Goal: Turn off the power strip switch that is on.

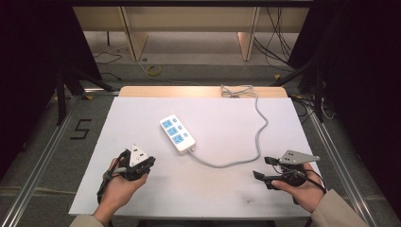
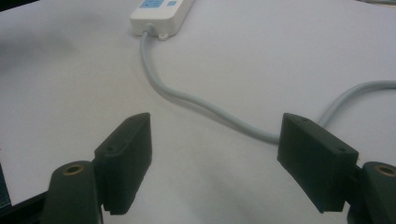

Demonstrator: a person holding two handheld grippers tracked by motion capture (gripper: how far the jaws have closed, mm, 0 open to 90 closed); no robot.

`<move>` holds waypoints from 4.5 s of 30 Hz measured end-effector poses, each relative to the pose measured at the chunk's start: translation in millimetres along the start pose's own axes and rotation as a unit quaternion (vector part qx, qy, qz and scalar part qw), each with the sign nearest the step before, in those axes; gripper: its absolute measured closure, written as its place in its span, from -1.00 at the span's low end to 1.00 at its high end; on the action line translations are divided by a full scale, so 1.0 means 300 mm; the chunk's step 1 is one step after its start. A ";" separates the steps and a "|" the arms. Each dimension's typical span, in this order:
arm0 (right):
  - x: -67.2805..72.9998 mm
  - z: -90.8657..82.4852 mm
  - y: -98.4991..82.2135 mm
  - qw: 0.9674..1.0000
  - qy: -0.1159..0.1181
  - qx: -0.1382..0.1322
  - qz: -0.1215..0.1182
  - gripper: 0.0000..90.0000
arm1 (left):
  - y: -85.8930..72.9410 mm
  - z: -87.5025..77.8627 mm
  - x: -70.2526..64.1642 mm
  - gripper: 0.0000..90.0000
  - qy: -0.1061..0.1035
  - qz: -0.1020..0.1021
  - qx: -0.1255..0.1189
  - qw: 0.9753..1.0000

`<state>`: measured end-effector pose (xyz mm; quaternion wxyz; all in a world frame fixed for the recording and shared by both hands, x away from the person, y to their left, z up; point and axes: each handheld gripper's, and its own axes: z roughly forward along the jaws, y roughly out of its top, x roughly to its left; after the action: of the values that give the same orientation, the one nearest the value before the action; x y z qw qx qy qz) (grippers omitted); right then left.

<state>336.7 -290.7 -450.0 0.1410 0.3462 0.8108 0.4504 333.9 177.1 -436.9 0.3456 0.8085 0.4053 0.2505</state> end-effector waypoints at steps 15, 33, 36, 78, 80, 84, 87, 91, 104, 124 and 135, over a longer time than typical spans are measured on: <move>-0.002 0.002 -0.002 1.000 0.001 0.002 0.000 -0.40 | 0.019 0.014 0.001 0.99 -0.009 -0.004 0.002 1.000; -0.003 0.002 -0.003 1.000 0.000 0.003 0.000 -0.40 | 0.062 0.037 0.012 1.00 -0.010 -0.009 0.010 1.000; -0.003 0.003 -0.003 1.000 0.000 0.003 0.000 -0.40 | 0.066 0.041 0.011 1.00 -0.011 -0.011 0.010 1.000; -0.005 0.000 -0.009 1.000 -0.002 0.006 0.001 -0.40 | 0.142 0.104 0.036 1.00 -0.020 -0.016 0.025 0.999; -0.005 0.000 -0.009 1.000 -0.002 0.006 0.002 -0.40 | 0.145 0.111 0.036 1.00 -0.019 -0.019 0.025 0.999; -0.005 0.000 -0.010 1.000 -0.003 0.006 0.001 -0.40 | 0.150 0.115 0.041 1.00 -0.020 -0.024 0.025 0.999; -0.005 -0.001 -0.010 1.000 -0.003 0.007 0.003 -0.40 | 0.154 0.119 0.042 1.00 -0.020 -0.021 0.028 0.999; -0.005 0.000 -0.010 1.000 -0.003 0.007 0.001 -0.40 | 0.160 0.125 0.039 1.00 -0.020 -0.020 0.028 0.999; -0.005 0.001 -0.011 1.000 -0.003 0.009 0.003 -0.40 | 0.178 0.145 0.039 1.00 -0.022 -0.018 0.029 0.999; -0.006 0.001 -0.012 1.000 -0.002 0.012 0.002 -0.40 | 0.209 0.176 0.038 1.00 -0.024 -0.009 0.034 0.999; -0.006 0.002 -0.012 1.000 -0.002 0.012 0.003 -0.40 | 0.217 0.185 0.039 1.00 -0.026 -0.009 0.036 0.999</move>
<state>336.6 -292.9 -453.5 0.1373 0.3507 0.8149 0.4406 409.8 138.9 -421.1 0.3288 0.8233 0.4117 0.2112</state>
